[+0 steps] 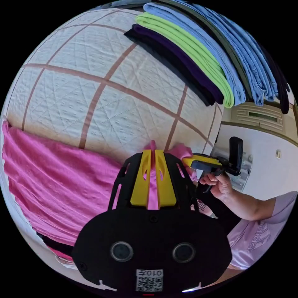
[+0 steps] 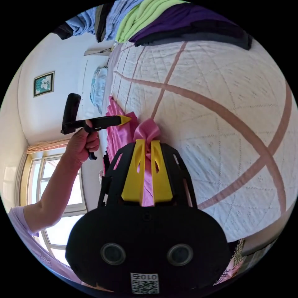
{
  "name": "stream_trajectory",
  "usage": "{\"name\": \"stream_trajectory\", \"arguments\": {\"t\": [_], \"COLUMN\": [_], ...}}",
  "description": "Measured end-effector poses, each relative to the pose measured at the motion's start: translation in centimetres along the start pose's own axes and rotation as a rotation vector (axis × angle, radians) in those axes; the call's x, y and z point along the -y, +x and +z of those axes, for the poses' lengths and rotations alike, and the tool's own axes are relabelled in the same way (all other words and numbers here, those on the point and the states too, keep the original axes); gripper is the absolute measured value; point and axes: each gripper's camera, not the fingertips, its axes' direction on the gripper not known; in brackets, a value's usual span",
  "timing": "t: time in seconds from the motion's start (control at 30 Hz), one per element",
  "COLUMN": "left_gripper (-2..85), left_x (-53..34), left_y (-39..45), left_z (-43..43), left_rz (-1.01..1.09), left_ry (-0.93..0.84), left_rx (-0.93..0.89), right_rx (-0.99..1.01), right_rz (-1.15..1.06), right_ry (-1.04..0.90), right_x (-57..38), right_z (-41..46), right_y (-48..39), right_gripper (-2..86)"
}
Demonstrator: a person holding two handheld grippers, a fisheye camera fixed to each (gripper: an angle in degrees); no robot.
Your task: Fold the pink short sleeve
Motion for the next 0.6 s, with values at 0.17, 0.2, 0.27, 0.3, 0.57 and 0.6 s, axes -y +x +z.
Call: {"name": "stream_trajectory", "arguments": {"t": [0.17,0.2,0.27,0.3,0.57,0.6], "left_gripper": [0.4,0.3,0.3,0.2,0.9,1.3], "left_x": [1.5,1.5,1.9,2.6,10.1,10.2], "left_y": [2.1,2.8,3.4,3.6,1.2,1.1], "left_z": [-1.4,-2.2,-2.6,-2.3,4.0,3.9], "left_rz": [0.145,0.223,0.305,0.364,0.219,0.193], "left_ry": [0.256,0.343,0.417,0.448,0.375,0.416], "left_rx": [-0.131,-0.190,-0.186,-0.194,-0.147,-0.124], "right_rx": [-0.026,-0.063,-0.134,-0.165,-0.410,-0.466], "right_rz": [-0.092,-0.152,-0.223,-0.253,-0.380,-0.409], "right_ry": [0.126,0.167,0.186,0.170,0.064,0.047], "right_x": [-1.1,-1.9,-2.9,-3.2,-1.0,-0.5], "right_z": [-6.9,-9.3,-12.2,-13.2,-11.0,-10.3], "right_y": [-0.9,-1.3,-1.4,-1.2,-1.6,-2.1], "right_gripper": [4.5,4.4,4.2,4.2,4.1,4.0]}}
